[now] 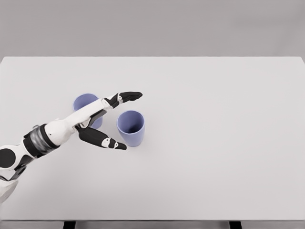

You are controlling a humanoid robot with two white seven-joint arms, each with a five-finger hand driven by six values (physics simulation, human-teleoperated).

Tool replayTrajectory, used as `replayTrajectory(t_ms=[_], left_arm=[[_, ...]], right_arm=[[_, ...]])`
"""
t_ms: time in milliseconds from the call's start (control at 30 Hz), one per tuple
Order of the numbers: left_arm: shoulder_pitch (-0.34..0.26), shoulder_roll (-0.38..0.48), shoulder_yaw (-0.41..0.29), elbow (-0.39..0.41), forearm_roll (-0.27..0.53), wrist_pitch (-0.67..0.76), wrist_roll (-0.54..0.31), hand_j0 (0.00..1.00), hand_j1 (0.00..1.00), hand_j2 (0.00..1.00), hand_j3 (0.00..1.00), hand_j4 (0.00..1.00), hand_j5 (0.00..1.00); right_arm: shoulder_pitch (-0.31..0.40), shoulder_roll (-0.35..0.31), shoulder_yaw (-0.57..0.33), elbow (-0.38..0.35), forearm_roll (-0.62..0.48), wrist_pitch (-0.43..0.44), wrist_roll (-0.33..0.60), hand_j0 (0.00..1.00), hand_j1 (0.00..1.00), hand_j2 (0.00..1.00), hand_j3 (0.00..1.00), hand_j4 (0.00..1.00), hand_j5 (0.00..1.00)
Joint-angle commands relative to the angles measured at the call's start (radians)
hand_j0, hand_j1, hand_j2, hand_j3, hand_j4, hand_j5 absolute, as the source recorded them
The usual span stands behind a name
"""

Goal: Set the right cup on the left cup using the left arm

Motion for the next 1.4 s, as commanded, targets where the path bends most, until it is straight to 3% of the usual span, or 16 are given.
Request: replayTrajectory(t_ms=[0, 333, 667, 733, 1367], left_arm=[[0.000, -0.011, 0.006, 0.000, 0.002, 0.053, 0.002, 1.00, 1.00, 1.00, 1.00, 1.00, 1.00], [0.015, -0.063, 0.052, 0.000, -0.071, 0.112, 0.002, 1.00, 1.00, 1.00, 1.00, 1.00, 1.00], [0.020, -0.078, 0.055, 0.001, -0.082, 0.158, 0.004, 1.00, 1.00, 1.00, 1.00, 1.00, 1.00], [0.049, -0.081, 0.081, 0.003, -0.088, 0.172, 0.004, 1.00, 1.00, 1.00, 1.00, 1.00, 1.00], [0.049, -0.114, 0.082, 0.055, -0.114, 0.187, 0.004, 1.00, 1.00, 1.00, 1.00, 1.00, 1.00]], right_arm=[[0.000, 0.000, 0.000, 0.000, 0.000, 0.000, 0.000, 1.00, 1.00, 1.00, 1.00, 1.00, 1.00], [0.000, 0.000, 0.000, 0.000, 0.000, 0.000, 0.000, 1.00, 1.00, 1.00, 1.00, 1.00, 1.00], [0.000, 0.000, 0.000, 0.000, 0.000, 0.000, 0.000, 1.00, 1.00, 1.00, 1.00, 1.00, 1.00], [0.000, 0.000, 0.000, 0.000, 0.000, 0.000, 0.000, 1.00, 1.00, 1.00, 1.00, 1.00, 1.00], [0.000, 0.000, 0.000, 0.000, 0.000, 0.000, 0.000, 1.00, 1.00, 1.00, 1.00, 1.00, 1.00]])
